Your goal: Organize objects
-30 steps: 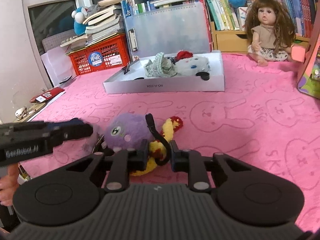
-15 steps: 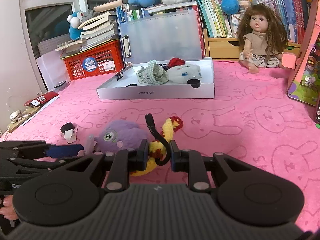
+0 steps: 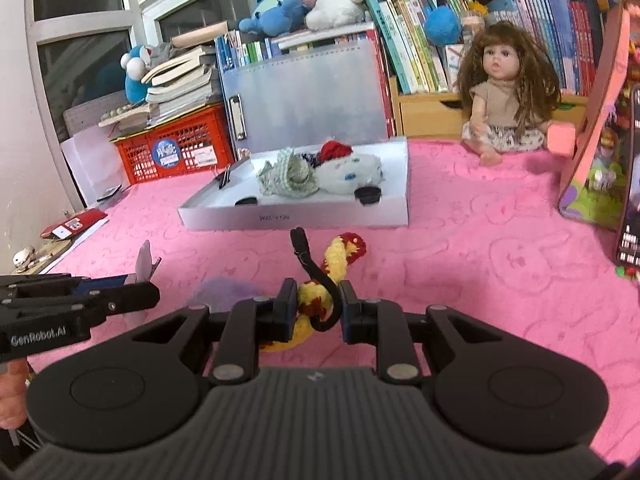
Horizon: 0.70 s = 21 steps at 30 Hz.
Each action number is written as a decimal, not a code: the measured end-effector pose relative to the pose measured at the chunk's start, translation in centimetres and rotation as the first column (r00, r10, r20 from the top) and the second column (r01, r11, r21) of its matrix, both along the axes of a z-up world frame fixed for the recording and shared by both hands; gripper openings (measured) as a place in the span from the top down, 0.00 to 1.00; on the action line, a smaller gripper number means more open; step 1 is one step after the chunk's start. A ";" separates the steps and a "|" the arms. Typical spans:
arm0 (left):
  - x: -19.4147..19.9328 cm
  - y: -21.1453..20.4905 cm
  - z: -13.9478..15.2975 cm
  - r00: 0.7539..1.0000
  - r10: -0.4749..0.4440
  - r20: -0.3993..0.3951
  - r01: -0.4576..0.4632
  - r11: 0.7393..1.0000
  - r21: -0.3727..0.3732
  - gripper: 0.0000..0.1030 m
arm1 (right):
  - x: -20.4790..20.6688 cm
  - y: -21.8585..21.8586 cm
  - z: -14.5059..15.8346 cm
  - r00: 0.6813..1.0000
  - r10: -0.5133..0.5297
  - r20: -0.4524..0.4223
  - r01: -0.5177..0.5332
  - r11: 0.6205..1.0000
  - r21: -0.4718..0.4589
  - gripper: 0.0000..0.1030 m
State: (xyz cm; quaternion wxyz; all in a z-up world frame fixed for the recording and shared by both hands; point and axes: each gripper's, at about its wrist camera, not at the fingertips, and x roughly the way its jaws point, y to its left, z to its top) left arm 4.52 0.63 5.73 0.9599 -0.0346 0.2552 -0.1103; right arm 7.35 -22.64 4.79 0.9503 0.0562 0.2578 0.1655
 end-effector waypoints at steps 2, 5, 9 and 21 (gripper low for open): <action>0.9 0.2 0.6 1.000 0.021 0.008 -0.021 1.000 0.013 0.82 | 0.7 0.0 0.5 1.000 0.003 0.002 -0.003 1.000 0.006 0.76; 2.6 0.6 1.5 0.999 0.042 0.016 -0.042 0.999 0.022 0.82 | 2.1 -0.3 1.1 1.000 -0.001 -0.022 0.001 0.999 0.035 0.76; 5.1 1.2 2.4 0.998 0.060 0.018 -0.060 0.998 0.021 0.82 | 4.0 -0.4 1.6 0.999 -0.004 -0.035 0.006 0.998 0.056 0.75; 13.8 3.7 2.6 0.990 0.129 -0.052 -0.132 0.990 -0.057 0.82 | 10.5 -0.7 3.5 0.997 -0.059 -0.051 0.063 0.996 0.064 0.76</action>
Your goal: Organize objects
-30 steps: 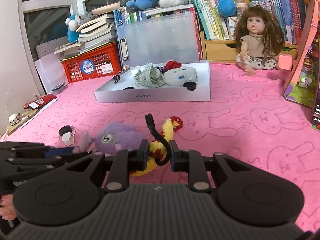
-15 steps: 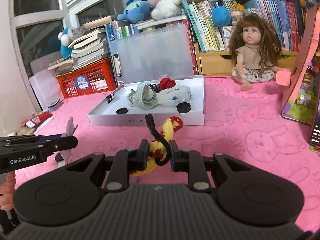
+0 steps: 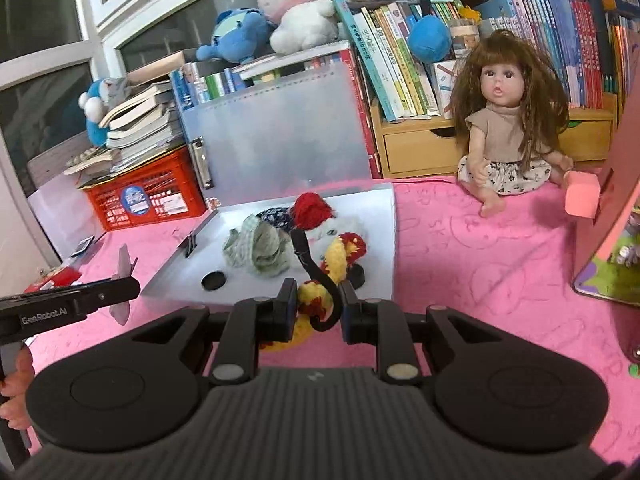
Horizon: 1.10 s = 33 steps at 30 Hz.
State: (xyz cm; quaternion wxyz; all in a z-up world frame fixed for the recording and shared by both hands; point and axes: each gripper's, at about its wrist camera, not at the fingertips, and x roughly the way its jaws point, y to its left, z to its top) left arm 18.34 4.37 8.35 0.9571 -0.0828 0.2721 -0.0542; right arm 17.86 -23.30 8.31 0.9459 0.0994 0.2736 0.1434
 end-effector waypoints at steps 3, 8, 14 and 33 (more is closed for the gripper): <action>1.8 0.3 -0.6 1.000 0.017 -0.022 -0.017 1.000 0.005 0.82 | 1.4 0.2 -0.2 1.000 -0.003 -0.019 0.003 1.000 0.010 0.76; 4.0 0.0 -1.7 0.998 0.026 -0.052 -0.026 1.000 0.010 0.82 | 3.9 1.1 -0.7 0.998 0.003 -0.062 -0.001 1.000 0.030 0.75; 5.9 -1.0 -3.1 0.996 0.017 -0.093 -0.016 1.000 0.011 0.82 | 6.2 2.8 -2.0 0.994 0.014 -0.104 -0.010 0.999 0.040 0.75; 9.6 -1.7 -6.5 0.986 0.049 -0.159 -0.039 0.997 0.064 0.82 | 9.7 4.3 -5.0 0.984 -0.021 -0.174 0.022 1.000 0.008 0.77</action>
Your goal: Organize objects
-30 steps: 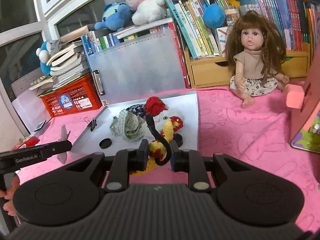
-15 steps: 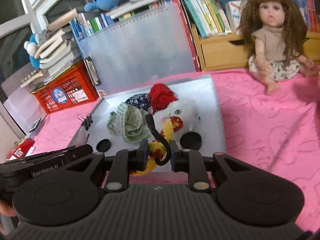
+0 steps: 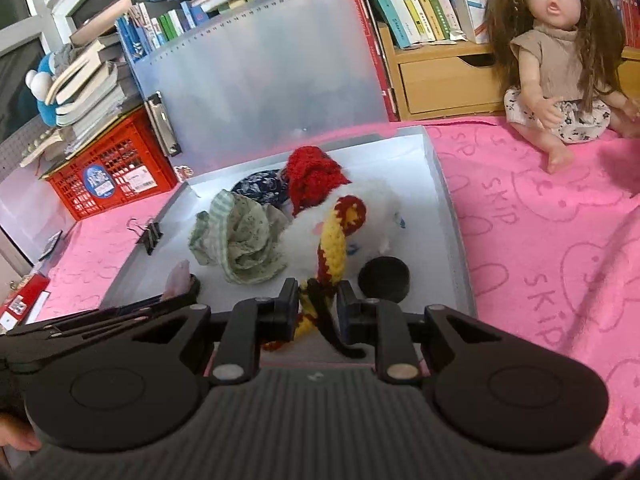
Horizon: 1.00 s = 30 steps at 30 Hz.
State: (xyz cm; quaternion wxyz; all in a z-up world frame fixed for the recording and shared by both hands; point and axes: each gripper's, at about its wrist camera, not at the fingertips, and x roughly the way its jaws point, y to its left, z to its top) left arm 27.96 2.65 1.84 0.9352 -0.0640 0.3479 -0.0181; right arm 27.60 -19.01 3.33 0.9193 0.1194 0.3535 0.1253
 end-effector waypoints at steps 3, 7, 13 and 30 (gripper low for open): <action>0.5 0.3 -0.2 1.000 0.009 -0.011 -0.009 1.000 -0.001 0.82 | 0.3 -0.3 -0.2 1.000 -0.013 -0.003 0.013 1.000 -0.005 0.77; 1.3 0.5 -0.4 1.000 0.025 -0.012 -0.025 1.000 0.001 0.82 | 0.8 -0.5 -0.1 1.000 -0.030 0.004 0.030 0.999 -0.020 0.77; 3.3 -0.2 -0.2 0.998 0.050 -0.025 -0.050 0.999 0.014 0.82 | 2.8 0.0 -0.2 0.998 -0.061 0.001 0.061 0.997 -0.048 0.77; -1.0 -1.1 3.5 0.997 -0.031 0.073 0.027 0.998 0.059 0.40 | -1.2 -0.9 2.9 0.995 -0.006 0.098 0.007 1.000 -0.016 0.28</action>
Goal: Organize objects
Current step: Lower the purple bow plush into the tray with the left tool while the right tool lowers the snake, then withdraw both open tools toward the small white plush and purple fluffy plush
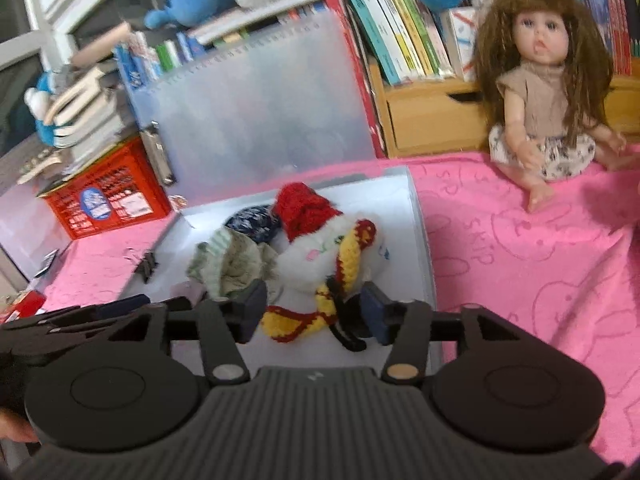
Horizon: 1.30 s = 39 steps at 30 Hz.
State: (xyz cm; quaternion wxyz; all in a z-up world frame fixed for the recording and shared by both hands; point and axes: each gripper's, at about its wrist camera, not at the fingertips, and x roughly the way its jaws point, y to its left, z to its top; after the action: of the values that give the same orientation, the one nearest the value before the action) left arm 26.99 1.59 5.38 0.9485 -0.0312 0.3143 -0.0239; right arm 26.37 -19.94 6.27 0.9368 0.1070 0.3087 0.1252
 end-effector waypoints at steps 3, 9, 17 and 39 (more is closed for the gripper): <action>-1.7 -0.1 0.8 0.999 -0.032 0.027 0.032 0.999 0.017 0.32 | -1.6 0.2 0.8 0.999 0.034 0.035 -0.034 0.999 -0.013 0.22; -5.5 0.0 2.1 0.993 -0.082 0.086 0.079 0.996 0.041 0.22 | -4.5 0.2 1.6 0.993 0.097 0.074 -0.095 0.995 -0.039 0.16; -10.3 0.6 2.4 0.987 -0.125 0.105 0.122 0.992 0.040 0.16 | -8.5 0.0 2.0 0.980 0.165 0.114 -0.157 0.985 -0.079 0.10; -20.3 3.2 -0.6 0.989 -0.083 0.123 0.080 0.996 0.029 0.12 | -15.2 1.3 -1.5 0.948 0.311 0.069 -0.303 0.946 -0.112 0.04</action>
State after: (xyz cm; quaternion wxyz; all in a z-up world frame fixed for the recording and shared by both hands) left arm 6.70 4.83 4.82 0.9648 -0.0053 0.2560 -0.0605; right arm 11.18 -18.63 4.80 0.9223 0.0052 0.2872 0.2584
